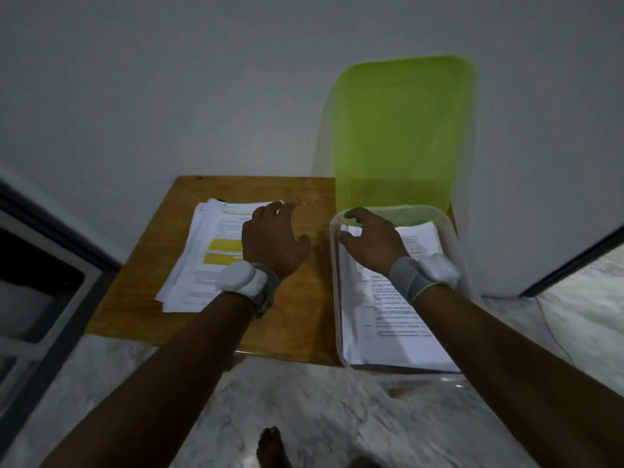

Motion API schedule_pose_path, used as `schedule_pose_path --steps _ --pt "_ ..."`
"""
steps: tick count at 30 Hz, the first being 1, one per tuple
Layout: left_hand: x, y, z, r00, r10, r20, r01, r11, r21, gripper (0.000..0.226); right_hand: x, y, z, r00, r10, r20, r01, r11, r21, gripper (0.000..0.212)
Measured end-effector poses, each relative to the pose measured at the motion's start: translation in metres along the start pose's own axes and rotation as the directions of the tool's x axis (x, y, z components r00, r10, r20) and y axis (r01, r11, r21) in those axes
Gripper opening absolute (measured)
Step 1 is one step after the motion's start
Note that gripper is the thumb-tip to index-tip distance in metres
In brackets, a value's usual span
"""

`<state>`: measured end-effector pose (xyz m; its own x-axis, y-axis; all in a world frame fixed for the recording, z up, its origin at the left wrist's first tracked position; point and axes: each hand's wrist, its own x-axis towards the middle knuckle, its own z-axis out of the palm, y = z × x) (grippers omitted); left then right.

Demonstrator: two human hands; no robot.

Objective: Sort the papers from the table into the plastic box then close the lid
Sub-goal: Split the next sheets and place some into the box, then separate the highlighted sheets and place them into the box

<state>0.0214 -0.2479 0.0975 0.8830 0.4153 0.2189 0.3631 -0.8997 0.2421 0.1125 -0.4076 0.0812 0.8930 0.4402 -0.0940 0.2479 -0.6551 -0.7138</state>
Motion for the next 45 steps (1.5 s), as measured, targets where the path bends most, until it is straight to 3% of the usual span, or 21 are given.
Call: schedule_pose_path --steps 3,11,17,22,27,30,32,36,40,43,45 --pt "0.010 -0.058 -0.008 0.996 -0.083 -0.019 0.083 0.997 0.004 0.059 0.014 -0.041 0.037 0.998 -0.030 0.047 0.030 1.000 0.007 0.047" --pt "0.027 -0.202 0.022 0.963 -0.233 0.134 0.231 0.972 0.032 0.078 0.039 -0.087 0.144 0.995 0.036 0.090 -0.028 0.996 -0.084 0.047" --pt "0.034 -0.273 0.065 0.901 -0.324 0.288 0.321 0.945 0.056 0.096 0.060 -0.092 0.202 0.987 0.157 0.038 -0.158 0.987 0.020 0.041" --pt "0.049 -0.286 0.072 0.906 -0.289 0.308 0.350 0.922 -0.165 0.094 0.069 -0.091 0.225 0.976 0.214 -0.046 -0.212 0.976 0.047 0.039" --pt "0.055 -0.282 0.061 0.927 -0.236 0.291 0.337 0.865 -0.373 0.082 0.074 -0.092 0.225 0.948 0.239 -0.211 -0.257 0.964 -0.064 0.033" --pt "0.057 -0.285 0.052 0.941 -0.184 0.284 0.308 0.813 -0.495 0.037 0.077 -0.089 0.223 0.928 0.278 -0.249 -0.316 0.940 -0.126 0.029" --pt "0.062 -0.290 0.045 0.956 -0.177 0.234 0.273 0.827 -0.492 0.012 0.078 -0.088 0.227 0.909 0.352 -0.222 -0.386 0.913 -0.133 0.044" --pt "0.077 -0.298 0.034 0.967 -0.149 0.205 0.229 0.862 -0.453 0.027 0.074 -0.084 0.244 0.874 0.472 -0.113 -0.477 0.878 -0.026 0.069" --pt "0.074 -0.307 0.037 0.957 -0.074 0.280 0.169 0.928 -0.332 0.044 0.070 -0.084 0.255 0.864 0.475 -0.167 -0.485 0.874 -0.020 0.060" --pt "0.065 -0.308 0.042 0.943 -0.040 0.331 0.168 0.914 -0.369 0.044 0.072 -0.082 0.255 0.856 0.486 -0.176 -0.494 0.869 -0.002 0.053" --pt "0.063 -0.305 0.042 0.958 -0.053 0.281 0.172 0.891 -0.419 0.042 0.074 -0.081 0.253 0.859 0.484 -0.165 -0.491 0.871 -0.005 0.053"
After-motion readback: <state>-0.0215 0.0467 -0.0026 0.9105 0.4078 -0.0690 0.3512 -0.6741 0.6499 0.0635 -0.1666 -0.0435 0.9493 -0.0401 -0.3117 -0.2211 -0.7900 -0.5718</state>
